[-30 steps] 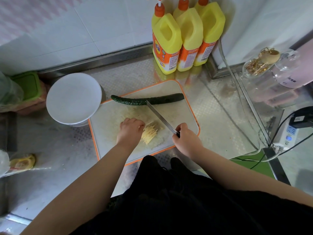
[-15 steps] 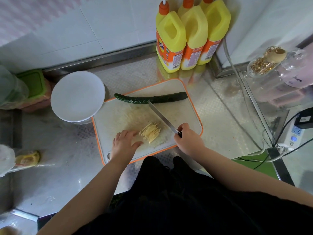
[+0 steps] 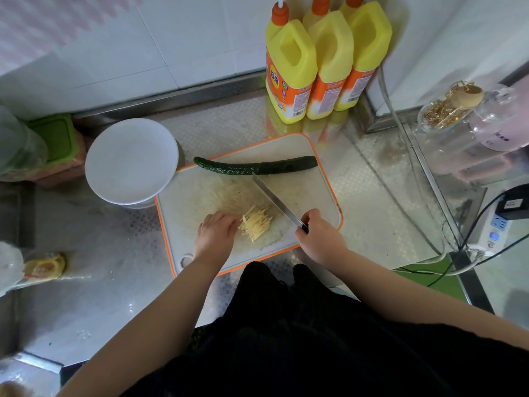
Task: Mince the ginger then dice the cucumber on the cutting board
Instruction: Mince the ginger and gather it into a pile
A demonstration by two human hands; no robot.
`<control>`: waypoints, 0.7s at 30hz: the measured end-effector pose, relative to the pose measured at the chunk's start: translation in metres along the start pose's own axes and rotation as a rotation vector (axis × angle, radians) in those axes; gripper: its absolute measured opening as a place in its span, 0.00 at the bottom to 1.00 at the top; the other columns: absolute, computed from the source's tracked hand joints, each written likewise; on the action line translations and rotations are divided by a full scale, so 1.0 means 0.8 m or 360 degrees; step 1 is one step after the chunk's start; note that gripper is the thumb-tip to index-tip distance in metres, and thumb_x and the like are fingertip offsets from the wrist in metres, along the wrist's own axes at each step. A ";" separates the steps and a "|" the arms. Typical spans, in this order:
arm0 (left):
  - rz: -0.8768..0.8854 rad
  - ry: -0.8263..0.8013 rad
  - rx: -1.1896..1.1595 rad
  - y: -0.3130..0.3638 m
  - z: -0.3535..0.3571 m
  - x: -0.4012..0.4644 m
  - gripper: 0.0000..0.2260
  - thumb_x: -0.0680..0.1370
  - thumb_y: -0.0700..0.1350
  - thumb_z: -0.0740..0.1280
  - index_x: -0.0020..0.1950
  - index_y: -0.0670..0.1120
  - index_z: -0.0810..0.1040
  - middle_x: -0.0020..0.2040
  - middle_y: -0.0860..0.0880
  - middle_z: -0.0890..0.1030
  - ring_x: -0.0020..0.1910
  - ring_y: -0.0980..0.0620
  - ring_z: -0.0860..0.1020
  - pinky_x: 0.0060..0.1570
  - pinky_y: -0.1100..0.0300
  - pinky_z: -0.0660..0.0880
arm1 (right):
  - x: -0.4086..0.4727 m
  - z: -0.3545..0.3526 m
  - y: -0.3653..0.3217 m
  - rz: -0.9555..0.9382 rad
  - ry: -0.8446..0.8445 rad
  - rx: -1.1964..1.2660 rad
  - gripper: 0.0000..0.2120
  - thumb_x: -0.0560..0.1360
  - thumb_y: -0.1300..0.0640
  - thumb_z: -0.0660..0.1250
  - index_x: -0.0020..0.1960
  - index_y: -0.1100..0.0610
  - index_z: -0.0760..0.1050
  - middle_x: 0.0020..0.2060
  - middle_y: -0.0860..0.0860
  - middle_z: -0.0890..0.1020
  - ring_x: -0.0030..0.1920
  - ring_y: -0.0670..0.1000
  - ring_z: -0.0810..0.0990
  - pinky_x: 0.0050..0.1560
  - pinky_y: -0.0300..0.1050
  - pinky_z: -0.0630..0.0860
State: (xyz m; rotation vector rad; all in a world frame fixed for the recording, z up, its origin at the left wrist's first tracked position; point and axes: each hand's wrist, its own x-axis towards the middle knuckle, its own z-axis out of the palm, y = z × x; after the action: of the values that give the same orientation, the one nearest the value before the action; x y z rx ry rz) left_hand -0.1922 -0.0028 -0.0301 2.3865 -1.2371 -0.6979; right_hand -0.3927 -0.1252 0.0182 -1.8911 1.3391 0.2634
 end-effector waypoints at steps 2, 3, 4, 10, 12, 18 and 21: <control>-0.0035 -0.0073 -0.0002 0.004 0.001 -0.003 0.13 0.81 0.51 0.63 0.63 0.50 0.79 0.58 0.52 0.77 0.61 0.48 0.71 0.62 0.54 0.67 | 0.000 -0.001 0.000 0.0004 0.0002 0.0001 0.07 0.79 0.55 0.59 0.54 0.56 0.63 0.37 0.50 0.76 0.38 0.52 0.78 0.38 0.47 0.75; -0.0070 -0.0102 -0.0008 0.006 0.001 -0.005 0.14 0.81 0.53 0.63 0.64 0.51 0.78 0.60 0.53 0.76 0.62 0.49 0.70 0.63 0.55 0.66 | 0.001 -0.001 0.000 0.0006 0.0002 0.0004 0.08 0.79 0.55 0.59 0.54 0.56 0.63 0.38 0.50 0.76 0.39 0.52 0.78 0.39 0.48 0.76; -0.0105 -0.0118 -0.0025 0.009 0.002 -0.006 0.16 0.80 0.55 0.63 0.65 0.51 0.78 0.61 0.53 0.75 0.63 0.50 0.69 0.63 0.55 0.66 | 0.001 -0.001 0.000 0.0007 0.0001 0.0004 0.08 0.79 0.55 0.59 0.55 0.56 0.64 0.39 0.51 0.77 0.39 0.53 0.79 0.41 0.49 0.77; -0.0216 -0.0107 -0.0199 0.026 0.005 0.001 0.14 0.80 0.53 0.64 0.65 0.53 0.77 0.61 0.54 0.73 0.64 0.53 0.66 0.58 0.62 0.63 | 0.001 0.001 -0.001 -0.0016 0.0011 -0.0015 0.08 0.79 0.55 0.59 0.55 0.57 0.64 0.37 0.49 0.75 0.37 0.52 0.77 0.37 0.47 0.74; -0.0190 -0.0135 -0.0208 0.029 0.005 0.007 0.13 0.81 0.49 0.62 0.65 0.54 0.77 0.61 0.54 0.73 0.64 0.53 0.65 0.58 0.63 0.61 | 0.001 0.001 0.000 -0.0014 -0.0001 -0.0017 0.07 0.79 0.56 0.59 0.54 0.56 0.63 0.36 0.49 0.75 0.36 0.51 0.76 0.36 0.46 0.73; -0.0083 -0.0159 -0.0230 0.031 0.004 0.022 0.14 0.83 0.43 0.58 0.66 0.49 0.77 0.62 0.51 0.76 0.64 0.49 0.70 0.60 0.58 0.67 | -0.002 0.004 -0.002 -0.0044 -0.0048 -0.0054 0.07 0.79 0.56 0.59 0.54 0.57 0.64 0.36 0.49 0.75 0.37 0.52 0.77 0.35 0.46 0.73; -0.0035 -0.0214 -0.0106 0.034 0.004 0.019 0.17 0.80 0.53 0.64 0.67 0.48 0.74 0.63 0.50 0.75 0.64 0.48 0.69 0.62 0.53 0.68 | -0.003 0.008 -0.008 -0.0086 -0.0079 -0.0111 0.07 0.79 0.56 0.59 0.54 0.57 0.63 0.35 0.48 0.74 0.35 0.50 0.76 0.34 0.45 0.73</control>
State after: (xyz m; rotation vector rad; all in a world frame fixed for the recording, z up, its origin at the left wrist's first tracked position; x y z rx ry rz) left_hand -0.2043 -0.0310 -0.0226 2.3350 -1.2213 -0.9056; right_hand -0.3867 -0.1180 0.0183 -1.9628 1.2586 0.3316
